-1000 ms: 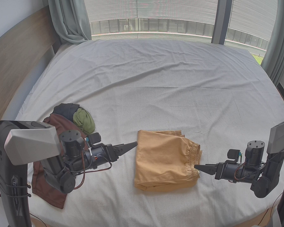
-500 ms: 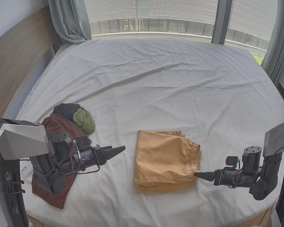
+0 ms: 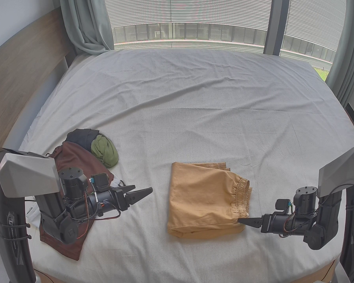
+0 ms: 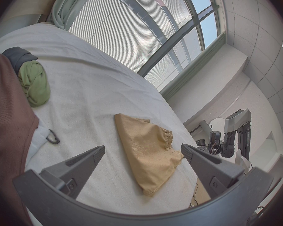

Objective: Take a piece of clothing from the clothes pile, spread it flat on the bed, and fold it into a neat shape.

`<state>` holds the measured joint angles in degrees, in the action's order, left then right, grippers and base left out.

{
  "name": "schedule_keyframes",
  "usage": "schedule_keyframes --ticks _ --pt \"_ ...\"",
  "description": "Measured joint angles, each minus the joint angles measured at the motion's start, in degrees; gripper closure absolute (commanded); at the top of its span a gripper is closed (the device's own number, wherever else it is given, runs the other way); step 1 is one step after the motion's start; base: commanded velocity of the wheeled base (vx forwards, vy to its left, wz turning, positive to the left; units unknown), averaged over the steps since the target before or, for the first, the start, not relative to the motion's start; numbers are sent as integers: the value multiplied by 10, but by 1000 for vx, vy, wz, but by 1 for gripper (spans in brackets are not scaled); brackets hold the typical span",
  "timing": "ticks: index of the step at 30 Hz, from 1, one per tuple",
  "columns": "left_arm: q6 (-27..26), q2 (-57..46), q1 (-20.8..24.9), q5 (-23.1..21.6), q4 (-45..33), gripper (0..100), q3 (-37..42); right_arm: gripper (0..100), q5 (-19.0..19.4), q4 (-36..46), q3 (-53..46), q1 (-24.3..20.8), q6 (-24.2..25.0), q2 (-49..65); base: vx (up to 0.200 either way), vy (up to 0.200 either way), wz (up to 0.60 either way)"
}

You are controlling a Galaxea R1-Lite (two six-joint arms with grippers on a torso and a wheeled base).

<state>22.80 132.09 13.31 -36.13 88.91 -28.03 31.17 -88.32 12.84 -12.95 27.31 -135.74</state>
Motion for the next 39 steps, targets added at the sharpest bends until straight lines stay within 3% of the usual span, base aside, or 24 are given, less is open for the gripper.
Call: schedule_keyframes --ticks 10,20,37,38,39 --pt "-5 6 -9 -6 0 0 13 0 -2 0 31 -2 11 -37 0 0 0" --pt "-18 6 -21 -6 1 0 22 0 -50 0 77 -25 56 -61 0 0 0" --pt "-19 8 -22 -7 0 0 28 0 -90 0 123 -76 125 -74 0 0 0" --pt "-20 8 -22 -7 1 0 28 100 -90 0 123 -77 125 -74 0 0 0" --pt "-22 8 -23 -7 1 0 28 100 -91 0 124 -79 125 -74 0 0 0"
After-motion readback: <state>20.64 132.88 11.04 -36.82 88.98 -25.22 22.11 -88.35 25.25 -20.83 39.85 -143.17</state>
